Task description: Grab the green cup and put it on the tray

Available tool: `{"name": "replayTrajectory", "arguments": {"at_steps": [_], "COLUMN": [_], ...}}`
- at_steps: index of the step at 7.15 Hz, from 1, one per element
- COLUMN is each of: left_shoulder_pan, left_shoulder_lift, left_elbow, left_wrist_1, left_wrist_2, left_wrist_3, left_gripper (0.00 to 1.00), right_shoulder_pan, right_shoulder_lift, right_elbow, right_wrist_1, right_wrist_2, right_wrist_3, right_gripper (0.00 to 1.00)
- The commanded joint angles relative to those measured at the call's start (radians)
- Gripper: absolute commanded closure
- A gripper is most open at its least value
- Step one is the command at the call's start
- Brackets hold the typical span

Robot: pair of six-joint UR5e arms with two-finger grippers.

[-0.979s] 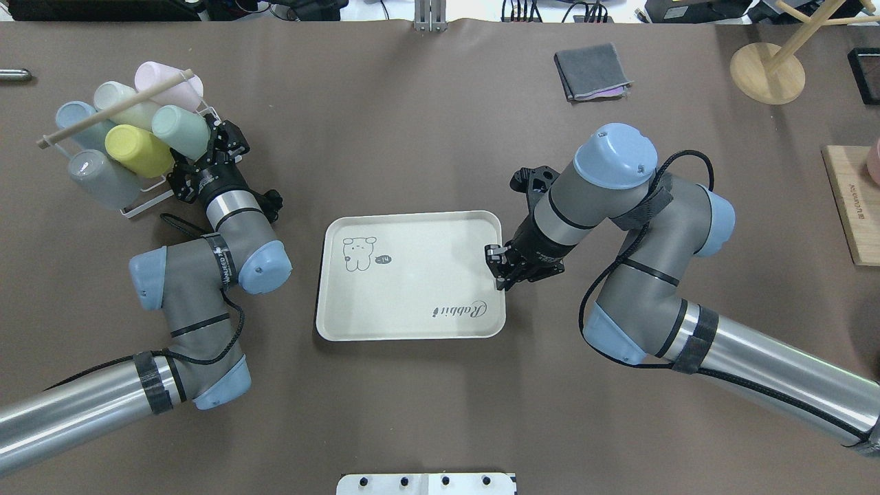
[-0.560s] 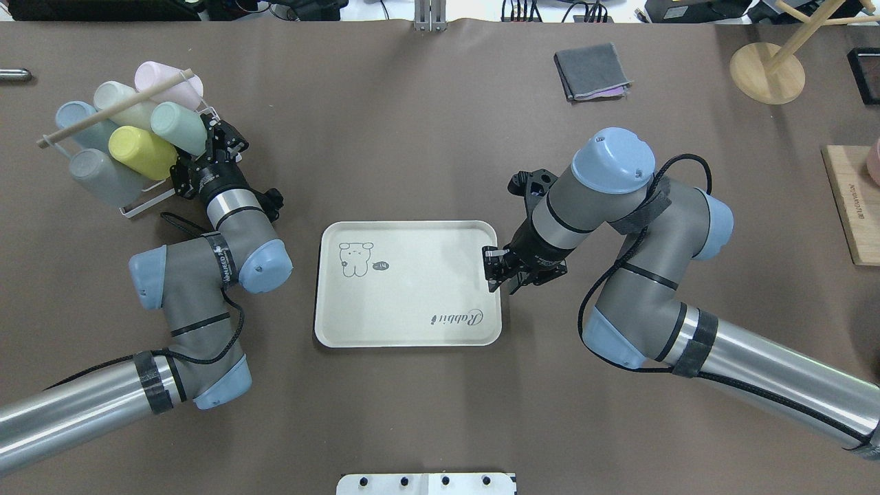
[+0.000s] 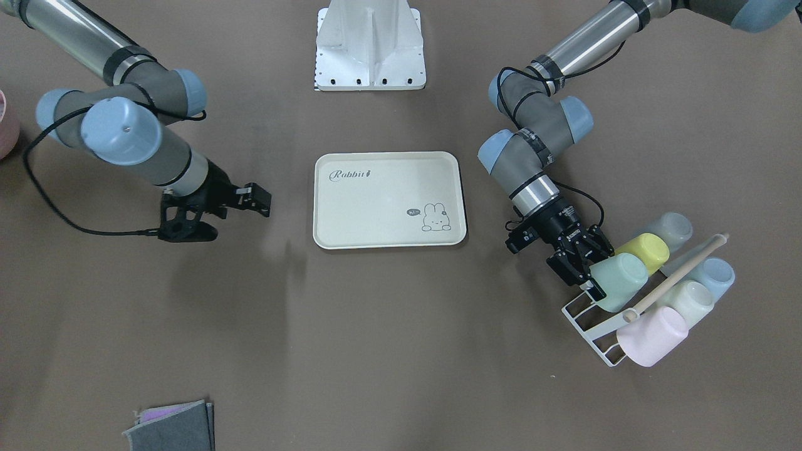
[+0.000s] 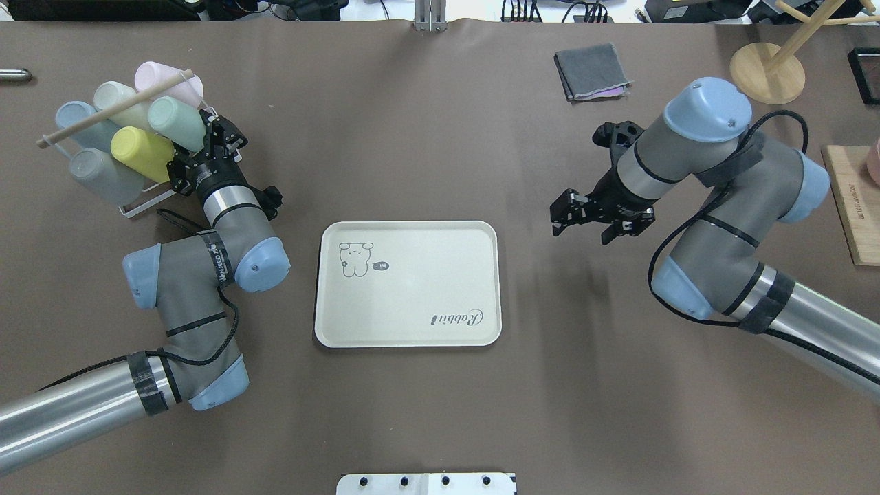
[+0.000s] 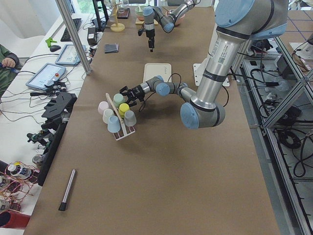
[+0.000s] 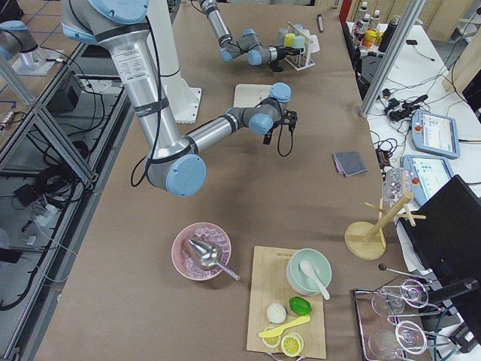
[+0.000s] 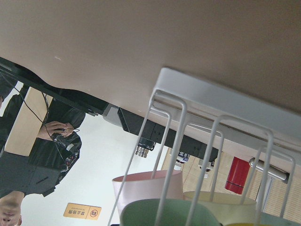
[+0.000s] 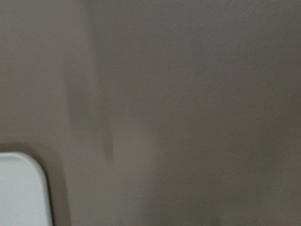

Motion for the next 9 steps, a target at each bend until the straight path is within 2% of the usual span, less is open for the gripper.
{"name": "replayTrajectory", "arguments": {"at_steps": [1, 3, 5, 7, 8, 9], "left_shoulder_pan": [0.000, -0.002, -0.002, -0.002, -0.002, -0.002], "left_shoulder_lift": [0.030, 0.062, 0.105, 0.128, 0.143, 0.163], "left_elbow": [-0.051, -0.110, -0.204, -0.358, -0.421, -0.433], "left_wrist_1": [0.000, 0.000, 0.000, 0.000, -0.003, -0.058], "left_wrist_2": [0.003, 0.018, 0.020, 0.018, 0.017, 0.018], "left_wrist_3": [0.049, 0.128, 0.220, 0.347, 0.363, 0.362], "left_gripper": [0.62, 0.62, 0.62, 0.62, 0.62, 0.61], "right_shoulder_pan": [0.165, 0.310, 0.477, 0.679, 0.724, 0.779], "right_shoulder_lift": [-0.019, -0.082, -0.168, -0.296, -0.330, -0.322], "right_elbow": [0.002, -0.004, 0.002, 0.036, 0.118, 0.138], "right_wrist_1": [-0.232, -0.325, -0.358, -0.396, -0.501, -0.627], "right_wrist_2": [-0.010, -0.056, -0.076, -0.053, -0.050, -0.059], "right_wrist_3": [-0.250, -0.537, -0.680, -0.922, -0.946, -1.077], "right_gripper": [0.07, 0.07, 0.03, 0.01, 0.01, 0.01]}}
